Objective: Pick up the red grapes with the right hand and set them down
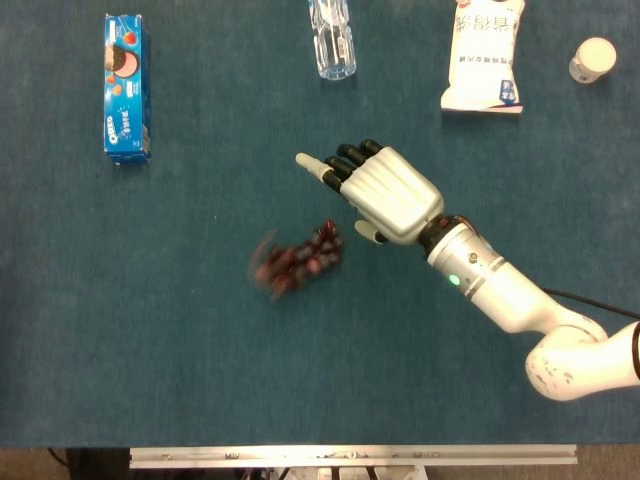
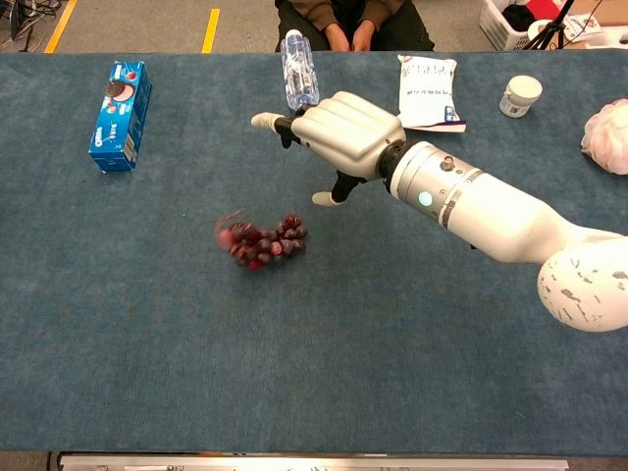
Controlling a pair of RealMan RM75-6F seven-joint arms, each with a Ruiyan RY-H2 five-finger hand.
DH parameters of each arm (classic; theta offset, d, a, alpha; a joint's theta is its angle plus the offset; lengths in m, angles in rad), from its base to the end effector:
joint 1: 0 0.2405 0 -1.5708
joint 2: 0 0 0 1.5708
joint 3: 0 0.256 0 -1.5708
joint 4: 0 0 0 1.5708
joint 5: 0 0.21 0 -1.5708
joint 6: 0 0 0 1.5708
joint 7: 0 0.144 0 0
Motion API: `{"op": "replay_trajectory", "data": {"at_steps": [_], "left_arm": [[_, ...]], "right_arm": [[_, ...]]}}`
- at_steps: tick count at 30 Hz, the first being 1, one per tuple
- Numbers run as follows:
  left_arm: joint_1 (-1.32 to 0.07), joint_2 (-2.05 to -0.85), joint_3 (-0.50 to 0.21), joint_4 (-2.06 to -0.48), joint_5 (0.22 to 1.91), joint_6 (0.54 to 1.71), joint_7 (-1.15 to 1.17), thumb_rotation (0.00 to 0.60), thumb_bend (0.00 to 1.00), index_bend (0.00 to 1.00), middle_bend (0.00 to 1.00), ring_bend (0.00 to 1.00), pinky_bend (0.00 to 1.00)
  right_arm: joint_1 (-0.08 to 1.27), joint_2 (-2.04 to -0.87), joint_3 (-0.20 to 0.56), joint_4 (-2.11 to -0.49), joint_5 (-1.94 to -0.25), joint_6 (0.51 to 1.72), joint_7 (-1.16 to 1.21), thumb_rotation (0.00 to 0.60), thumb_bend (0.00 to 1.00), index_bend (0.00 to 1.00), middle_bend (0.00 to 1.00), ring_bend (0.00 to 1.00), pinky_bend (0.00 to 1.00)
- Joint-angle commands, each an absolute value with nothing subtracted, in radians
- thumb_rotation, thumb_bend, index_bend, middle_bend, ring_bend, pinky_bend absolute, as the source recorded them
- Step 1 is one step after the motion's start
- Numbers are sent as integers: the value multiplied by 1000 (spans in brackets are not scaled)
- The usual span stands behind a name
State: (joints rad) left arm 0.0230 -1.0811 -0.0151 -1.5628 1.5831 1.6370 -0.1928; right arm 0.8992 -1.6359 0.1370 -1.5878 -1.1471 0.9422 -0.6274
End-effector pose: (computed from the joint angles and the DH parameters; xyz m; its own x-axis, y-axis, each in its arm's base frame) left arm -0.3223 0.1393 0.1858 0.2997 -0.0705 0.9514 0.9537 -0.0056 -0.3008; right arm -0.0604 -0.3099 -0.0565 0.6267 -0.1417 0.7663 -0.6329 -0.6663 0.3943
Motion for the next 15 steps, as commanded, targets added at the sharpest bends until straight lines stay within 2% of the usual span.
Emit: {"op": "replay_trajectory", "data": {"at_steps": [1,7,15], "left_arm": [[23,-1080,-14,-1563,1583,1636,-192,600,253,326,310,230,174],[23,-1079,-12,-1564,1582,1633,-190,600,253,326,310,230,175],[23,-1079,-12,-1565,1581,1629,-184,600,253,326,309,230,174]], "right_arm": [[895,-1635,126,-1584,-1147,938,-624,600,163,88,299,215,305],[893,-1653,105,-1564,-1132,919,-627,600,163,107,299,215,305],[934,-1743,100,-1523,-1085,872,-688,600,163,123,303,215,305]]}}
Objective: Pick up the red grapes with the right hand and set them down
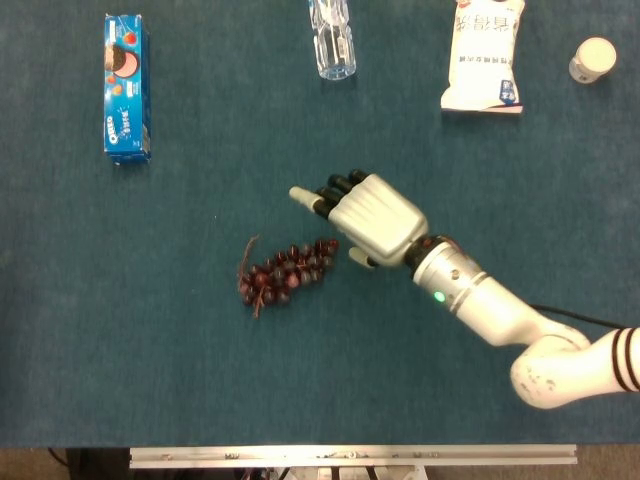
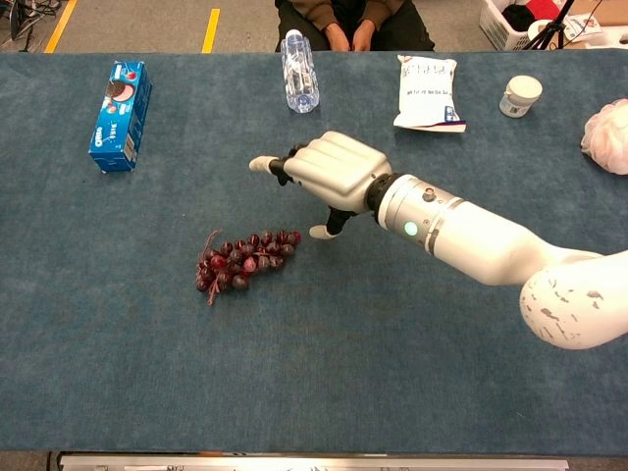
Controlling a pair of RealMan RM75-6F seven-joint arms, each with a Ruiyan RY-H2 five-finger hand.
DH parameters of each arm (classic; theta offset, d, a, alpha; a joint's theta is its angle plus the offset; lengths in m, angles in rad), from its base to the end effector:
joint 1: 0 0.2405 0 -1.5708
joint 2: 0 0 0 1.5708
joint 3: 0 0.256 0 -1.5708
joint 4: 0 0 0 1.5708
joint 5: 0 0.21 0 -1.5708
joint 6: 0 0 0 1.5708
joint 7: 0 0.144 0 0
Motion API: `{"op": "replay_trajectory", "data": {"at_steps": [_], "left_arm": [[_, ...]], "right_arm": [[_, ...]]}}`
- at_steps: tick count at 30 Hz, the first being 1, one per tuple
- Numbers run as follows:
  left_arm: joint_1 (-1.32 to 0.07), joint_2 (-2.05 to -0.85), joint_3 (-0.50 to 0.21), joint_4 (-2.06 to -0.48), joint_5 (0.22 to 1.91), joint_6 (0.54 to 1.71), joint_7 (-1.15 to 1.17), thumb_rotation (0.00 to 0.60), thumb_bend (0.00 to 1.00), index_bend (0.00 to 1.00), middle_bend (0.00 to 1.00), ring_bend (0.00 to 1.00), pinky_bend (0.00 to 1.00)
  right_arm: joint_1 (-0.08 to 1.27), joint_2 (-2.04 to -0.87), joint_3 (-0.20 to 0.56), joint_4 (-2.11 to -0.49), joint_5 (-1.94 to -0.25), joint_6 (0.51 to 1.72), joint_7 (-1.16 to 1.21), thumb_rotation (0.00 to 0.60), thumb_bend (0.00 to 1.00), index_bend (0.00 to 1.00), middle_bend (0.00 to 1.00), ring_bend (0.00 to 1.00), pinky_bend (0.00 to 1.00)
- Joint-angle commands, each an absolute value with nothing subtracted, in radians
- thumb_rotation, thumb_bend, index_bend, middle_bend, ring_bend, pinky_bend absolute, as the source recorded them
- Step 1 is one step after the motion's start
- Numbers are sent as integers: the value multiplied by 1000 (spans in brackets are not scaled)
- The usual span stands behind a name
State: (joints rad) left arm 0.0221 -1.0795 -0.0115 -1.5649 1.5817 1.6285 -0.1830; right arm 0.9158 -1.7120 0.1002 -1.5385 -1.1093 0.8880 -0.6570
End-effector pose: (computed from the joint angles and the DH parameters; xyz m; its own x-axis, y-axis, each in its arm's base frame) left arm -0.3229 0.1390 0.1847 0.3088 -0.0592 0.9493 0.9509 -0.0022 -0.3095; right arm -0.0629 -0.2944 -0.0886 0.6695 -0.2041 0.7142 -0.6101 -0.6995 0.3721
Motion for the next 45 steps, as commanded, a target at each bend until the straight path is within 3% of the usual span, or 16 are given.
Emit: {"op": "replay_trajectory", "data": {"at_steps": [1,11,18,24,32,45], "left_arm": [[24,-1078,-12,-1565,1580,1631,-187,600,253,326,309,230,175],[30,-1078,-12,-1556,1577,1639,-203,600,253,326,309,230,175],[35,-1080,-14,-1547,1571,1643,-215,600,253,326,309,230,174],[41,-1079,-15,-1541,1567,1648,-224,600,253,326,309,230,175],[43,-1079,-15,-1537,1567,1650,-227,600,253,326,310,230,175],[36,-1077,-14,-1559,1582,1647,-203,600,253,326,309,230,175]], "right_arm": [[942,-1757,102,-1518,-1070,867,-703,600,163,124,303,215,305],[1004,-1865,110,-1460,-973,854,-830,600,167,196,328,215,305],[1032,-1925,119,-1405,-928,854,-860,600,213,327,337,215,305],[1027,-1952,111,-1356,-949,877,-845,600,310,512,368,216,305],[978,-1885,102,-1368,-1011,930,-772,600,345,590,403,245,305],[915,-1713,121,-1520,-1130,1024,-683,600,346,604,412,250,305]]}}
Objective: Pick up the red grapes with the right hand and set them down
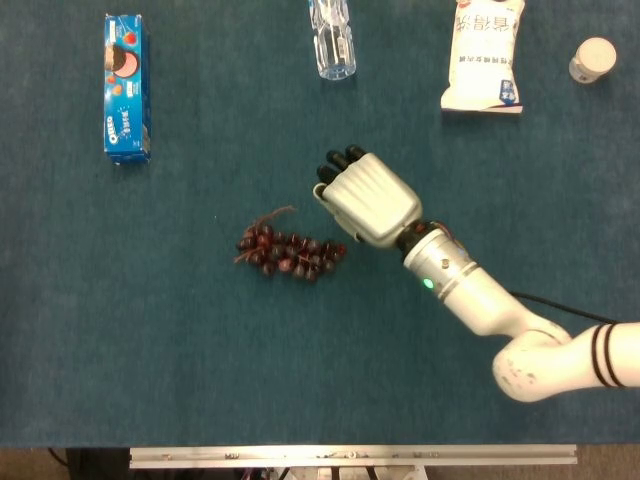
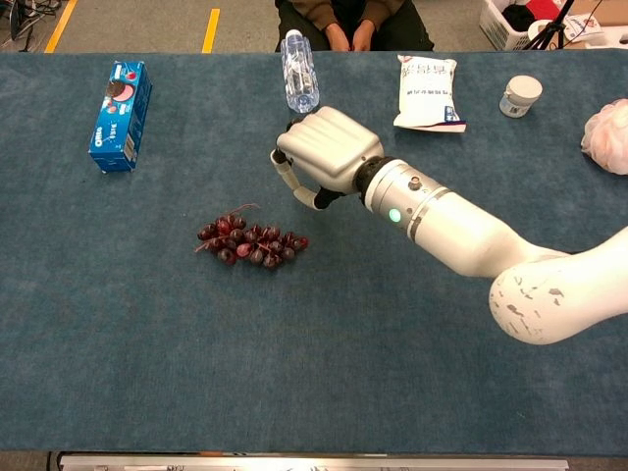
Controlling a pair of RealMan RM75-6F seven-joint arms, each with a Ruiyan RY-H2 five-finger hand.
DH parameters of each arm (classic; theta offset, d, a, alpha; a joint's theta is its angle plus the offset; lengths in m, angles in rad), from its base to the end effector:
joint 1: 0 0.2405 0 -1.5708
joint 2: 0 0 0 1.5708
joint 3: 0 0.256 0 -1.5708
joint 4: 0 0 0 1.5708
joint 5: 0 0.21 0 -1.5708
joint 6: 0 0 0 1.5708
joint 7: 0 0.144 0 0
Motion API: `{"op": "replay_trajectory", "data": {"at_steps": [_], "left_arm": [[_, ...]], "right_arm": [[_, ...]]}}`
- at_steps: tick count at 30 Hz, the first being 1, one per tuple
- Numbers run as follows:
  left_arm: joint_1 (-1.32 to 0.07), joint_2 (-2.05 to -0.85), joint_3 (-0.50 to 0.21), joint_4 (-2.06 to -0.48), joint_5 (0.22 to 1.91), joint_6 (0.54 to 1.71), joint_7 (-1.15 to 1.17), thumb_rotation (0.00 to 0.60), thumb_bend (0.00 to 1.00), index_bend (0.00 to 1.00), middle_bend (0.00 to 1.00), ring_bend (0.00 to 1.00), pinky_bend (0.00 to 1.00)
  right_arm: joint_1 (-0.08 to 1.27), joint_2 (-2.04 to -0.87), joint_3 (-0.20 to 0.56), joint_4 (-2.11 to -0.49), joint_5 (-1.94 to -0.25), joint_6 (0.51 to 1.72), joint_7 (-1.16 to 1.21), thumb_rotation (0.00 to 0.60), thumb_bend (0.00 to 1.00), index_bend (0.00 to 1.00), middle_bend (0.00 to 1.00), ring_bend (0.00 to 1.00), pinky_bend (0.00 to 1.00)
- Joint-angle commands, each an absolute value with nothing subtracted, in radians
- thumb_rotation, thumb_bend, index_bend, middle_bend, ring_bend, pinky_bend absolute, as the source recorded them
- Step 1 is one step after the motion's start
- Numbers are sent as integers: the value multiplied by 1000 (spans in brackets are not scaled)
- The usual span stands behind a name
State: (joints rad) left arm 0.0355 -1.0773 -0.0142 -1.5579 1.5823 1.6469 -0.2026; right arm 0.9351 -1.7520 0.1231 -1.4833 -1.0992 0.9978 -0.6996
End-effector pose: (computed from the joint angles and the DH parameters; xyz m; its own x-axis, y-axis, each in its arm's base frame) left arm -0.3246 0.1349 0.1887 0.2994 -0.0755 0.9512 0.9540 0.0046 -0.2999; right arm -0.0537 -0.3113 -0.0825 0.6525 -0.0968 0.7516 -0.6155 -0.6463 0.4511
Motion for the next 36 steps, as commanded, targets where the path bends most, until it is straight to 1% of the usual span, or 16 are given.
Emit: {"op": "replay_trajectory", "data": {"at_steps": [1,3,7,9,11,16,20,23,29,36], "left_arm": [[36,-1077,-15,-1559,1581,1647,-203,600,253,326,309,230,175],[36,-1076,-15,-1558,1580,1647,-204,600,253,326,309,230,174],[31,-1078,-17,-1552,1573,1634,-199,600,253,326,308,230,175],[25,-1079,-19,-1550,1570,1625,-196,600,253,326,308,230,175],[18,-1080,-21,-1548,1569,1615,-191,600,253,324,307,229,175],[1,-1087,-27,-1546,1567,1595,-160,600,253,315,303,229,174],[-11,-1091,-29,-1548,1566,1579,-143,600,253,293,297,229,174],[-20,-1090,-30,-1553,1563,1565,-131,600,253,267,280,229,175],[-32,-1090,-31,-1568,1549,1539,-94,600,253,257,267,219,174],[-38,-1107,-38,-1557,1558,1555,-80,600,253,257,271,218,175]], "right_arm": [[910,-1701,119,-1530,-1136,1032,-682,600,345,605,412,250,305],[886,-1653,111,-1571,-1157,1064,-682,600,343,604,412,250,305],[807,-1519,79,-1681,-1183,1164,-703,600,339,604,412,250,305],[768,-1455,65,-1733,-1184,1207,-716,600,335,588,412,250,305],[728,-1392,51,-1786,-1184,1249,-723,600,329,547,412,250,305],[627,-1259,14,-1886,-1216,1357,-711,600,320,409,409,250,305],[547,-1181,-15,-1930,-1248,1434,-684,600,313,359,406,250,305],[487,-1133,-40,-1942,-1273,1484,-663,600,310,340,406,250,305],[376,-1075,-79,-1949,-1305,1559,-606,600,285,298,402,251,305],[277,-1063,-103,-1932,-1351,1617,-561,600,271,298,401,251,305]]}}
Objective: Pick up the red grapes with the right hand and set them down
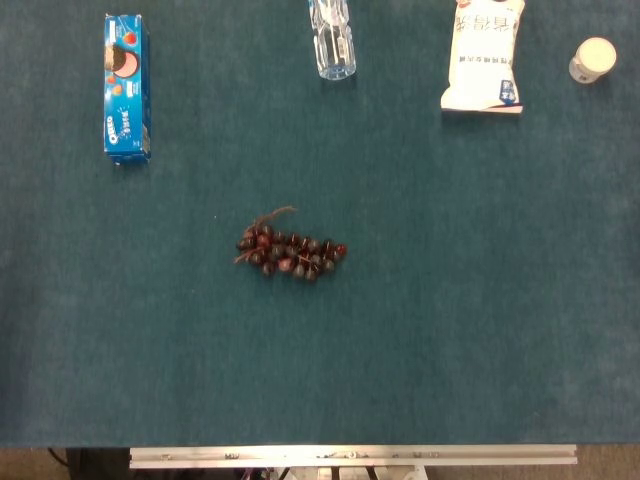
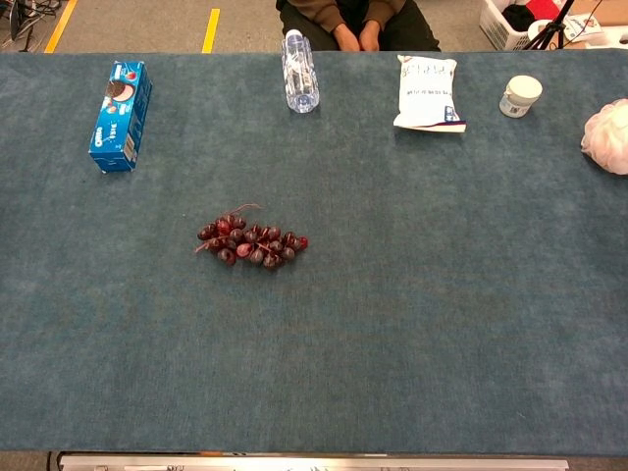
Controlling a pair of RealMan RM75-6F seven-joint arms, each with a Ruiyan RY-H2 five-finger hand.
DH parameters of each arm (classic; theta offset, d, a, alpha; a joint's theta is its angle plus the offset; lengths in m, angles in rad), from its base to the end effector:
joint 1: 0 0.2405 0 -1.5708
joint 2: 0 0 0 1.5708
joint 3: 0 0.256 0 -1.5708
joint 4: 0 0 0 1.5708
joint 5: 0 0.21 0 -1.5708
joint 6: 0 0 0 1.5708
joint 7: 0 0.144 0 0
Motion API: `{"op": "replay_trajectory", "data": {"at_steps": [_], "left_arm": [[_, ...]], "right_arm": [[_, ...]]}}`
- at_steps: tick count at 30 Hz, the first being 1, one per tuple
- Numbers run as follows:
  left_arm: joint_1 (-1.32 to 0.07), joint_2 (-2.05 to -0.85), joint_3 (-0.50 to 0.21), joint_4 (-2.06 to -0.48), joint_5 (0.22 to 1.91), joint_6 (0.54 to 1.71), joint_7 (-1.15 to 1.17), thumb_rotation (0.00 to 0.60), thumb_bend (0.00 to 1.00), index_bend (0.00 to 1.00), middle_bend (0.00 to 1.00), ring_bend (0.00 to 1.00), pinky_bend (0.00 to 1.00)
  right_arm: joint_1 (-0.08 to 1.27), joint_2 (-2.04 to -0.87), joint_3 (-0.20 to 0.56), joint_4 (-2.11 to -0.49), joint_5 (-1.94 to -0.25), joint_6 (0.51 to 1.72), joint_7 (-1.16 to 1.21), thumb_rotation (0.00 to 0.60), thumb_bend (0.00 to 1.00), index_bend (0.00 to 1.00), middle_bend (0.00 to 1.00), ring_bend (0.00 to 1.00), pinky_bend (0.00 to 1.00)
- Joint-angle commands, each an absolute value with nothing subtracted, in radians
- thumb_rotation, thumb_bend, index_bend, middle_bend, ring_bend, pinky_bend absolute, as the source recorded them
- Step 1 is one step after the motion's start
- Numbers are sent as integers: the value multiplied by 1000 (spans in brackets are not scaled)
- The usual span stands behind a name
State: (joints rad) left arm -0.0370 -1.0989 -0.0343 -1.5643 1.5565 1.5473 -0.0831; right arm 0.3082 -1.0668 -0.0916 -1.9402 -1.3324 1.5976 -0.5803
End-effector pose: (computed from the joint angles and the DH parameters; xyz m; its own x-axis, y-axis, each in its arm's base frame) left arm -0.3200 0.1631 0.1729 0.3840 -0.0262 0.9229 0.9229 -0.0206 -0.3846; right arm -0.2410 -0.2033 0.1540 0.6681 0.0067 0.7440 -0.7434 -0.0364 0.6679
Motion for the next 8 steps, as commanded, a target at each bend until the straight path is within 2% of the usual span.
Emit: {"op": "replay_trajectory", "data": {"at_steps": [1,8], "left_arm": [[-38,-1111,-39,-1554,1558,1557,-80,600,253,257,272,218,174],[-41,-1118,-40,-1549,1554,1557,-75,600,253,259,273,218,174]], "right_arm": [[264,-1065,-104,-1928,-1358,1621,-552,600,271,298,401,251,305],[224,-1077,-90,-1910,-1395,1625,-540,600,270,298,401,251,305]]}}
